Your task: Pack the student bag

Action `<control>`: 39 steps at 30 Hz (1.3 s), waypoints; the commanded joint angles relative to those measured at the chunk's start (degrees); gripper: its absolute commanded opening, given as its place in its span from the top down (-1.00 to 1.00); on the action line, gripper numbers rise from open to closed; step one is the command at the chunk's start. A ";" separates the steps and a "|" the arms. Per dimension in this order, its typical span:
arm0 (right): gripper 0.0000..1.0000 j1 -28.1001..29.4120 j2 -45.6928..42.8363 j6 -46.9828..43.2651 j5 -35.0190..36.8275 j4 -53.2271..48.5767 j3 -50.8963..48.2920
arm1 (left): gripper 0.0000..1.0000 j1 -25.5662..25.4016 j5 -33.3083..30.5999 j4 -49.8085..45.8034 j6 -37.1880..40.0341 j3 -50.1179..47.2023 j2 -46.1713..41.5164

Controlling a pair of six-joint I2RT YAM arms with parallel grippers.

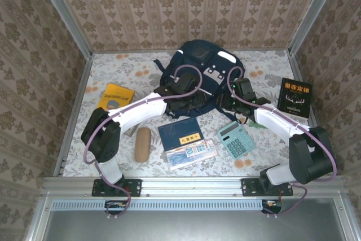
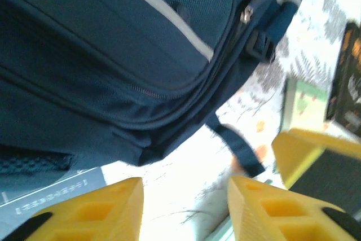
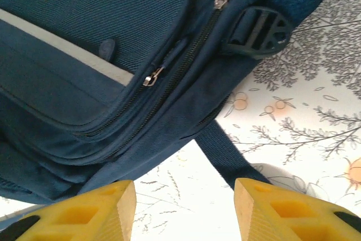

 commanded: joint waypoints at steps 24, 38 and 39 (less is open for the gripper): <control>0.05 11.13 19.61 -24.56 -0.55 -0.28 21.03 | 0.17 4.96 -12.57 -4.97 3.17 -13.33 -15.52; -0.28 13.18 34.26 -45.66 8.94 -8.72 33.77 | 0.16 8.30 -10.90 -2.68 2.46 -19.86 -22.26; -0.29 13.57 34.88 -46.71 10.74 -8.57 34.21 | 0.16 8.48 -10.56 -2.60 2.41 -20.06 -22.39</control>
